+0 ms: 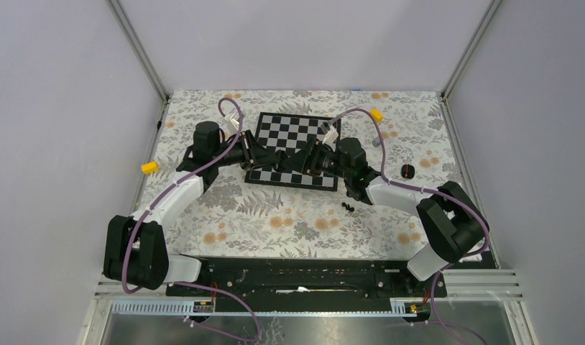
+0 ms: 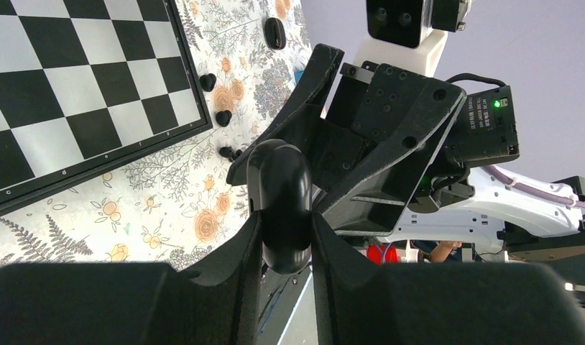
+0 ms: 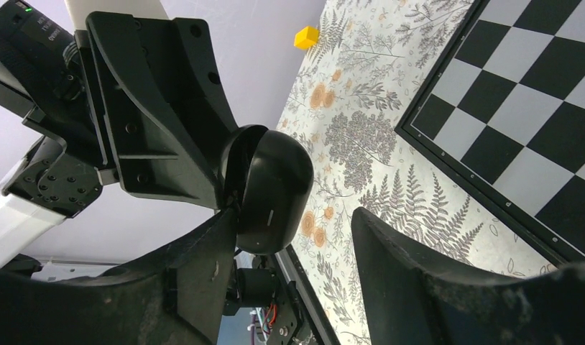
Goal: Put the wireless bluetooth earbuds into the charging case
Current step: Pass from the left arm to the right
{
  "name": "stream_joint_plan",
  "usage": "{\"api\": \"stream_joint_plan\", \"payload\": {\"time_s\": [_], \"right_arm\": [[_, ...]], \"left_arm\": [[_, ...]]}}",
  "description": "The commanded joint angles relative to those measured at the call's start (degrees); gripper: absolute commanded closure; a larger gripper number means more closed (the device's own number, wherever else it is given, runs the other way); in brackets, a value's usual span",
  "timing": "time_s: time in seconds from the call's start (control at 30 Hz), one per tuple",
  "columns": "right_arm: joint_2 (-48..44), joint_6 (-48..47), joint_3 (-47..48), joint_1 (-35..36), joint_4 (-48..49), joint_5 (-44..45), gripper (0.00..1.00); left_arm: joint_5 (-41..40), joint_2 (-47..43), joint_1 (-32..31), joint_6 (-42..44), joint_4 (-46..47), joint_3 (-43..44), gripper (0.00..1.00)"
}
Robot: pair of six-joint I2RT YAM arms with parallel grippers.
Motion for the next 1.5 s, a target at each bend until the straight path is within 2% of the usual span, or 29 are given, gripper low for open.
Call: {"api": "stream_joint_plan", "payload": {"time_s": [0.0, 0.13, 0.3, 0.43, 0.53, 0.63, 0.7, 0.73, 0.8, 0.9, 1.03, 1.27, 1.47], "right_arm": [[1.22, 2.13, 2.04, 0.51, 5.48, -0.77, 0.35], [1.86, 3.38, 2.2, 0.49, 7.62, -1.57, 0.37], [2.57, 4.04, 2.75, 0.42, 8.68, -2.73, 0.46], [3.05, 4.67, 2.94, 0.49, 9.38, -3.35, 0.49], [3.22, 5.46, 2.82, 0.49, 10.72, -3.55, 0.58], [3.26, 5.65, 2.73, 0.44, 10.75, -3.63, 0.72], [3.09, 5.84, 2.41, 0.47, 10.58, -3.47, 0.8], [2.95, 5.85, 2.26, 0.47, 10.43, -3.44, 0.83], [2.68, 5.62, 1.98, 0.41, 10.09, -3.53, 0.88], [2.25, 4.93, 1.63, 0.4, 9.21, -3.35, 0.93], [2.13, 4.62, 1.17, 0.4, 8.79, -3.11, 0.98], [2.33, 5.19, 0.99, -0.15, 8.95, -3.37, 1.0], [1.41, 5.37, 0.55, -0.26, 9.58, -3.51, 1.0]], "left_arm": [[1.22, -2.27, -0.29, -0.31, 3.07, 0.3, 1.0], [1.13, -2.36, -0.39, -0.38, 3.12, 0.18, 1.0], [1.09, -2.35, -0.56, -0.33, 3.09, 0.12, 1.0], [1.16, -2.31, -0.73, -0.38, 3.12, 0.12, 1.0], [1.24, -2.18, -0.83, -0.38, 3.1, 0.12, 1.0], [1.48, -1.97, -0.83, -0.31, 3.07, 0.4, 1.0], [1.81, -1.61, -0.83, -0.24, 3.04, 0.55, 0.94], [1.74, -1.46, -0.83, -0.02, 2.7, 0.63, 0.84], [1.66, -1.03, -0.83, 0.59, 1.9, 0.87, 0.73], [1.36, -0.78, -0.83, 1.63, 0.38, 1.53, 0.56], [1.01, -0.87, -0.82, 2.35, -0.5, 2.34, 0.41], [0.55, -1.86, -0.83, 2.78, -0.9, 2.32, 0.4], [-1.62, -1.77, -0.83, 6.5, -6.78, 3.1, 0.46]]}}
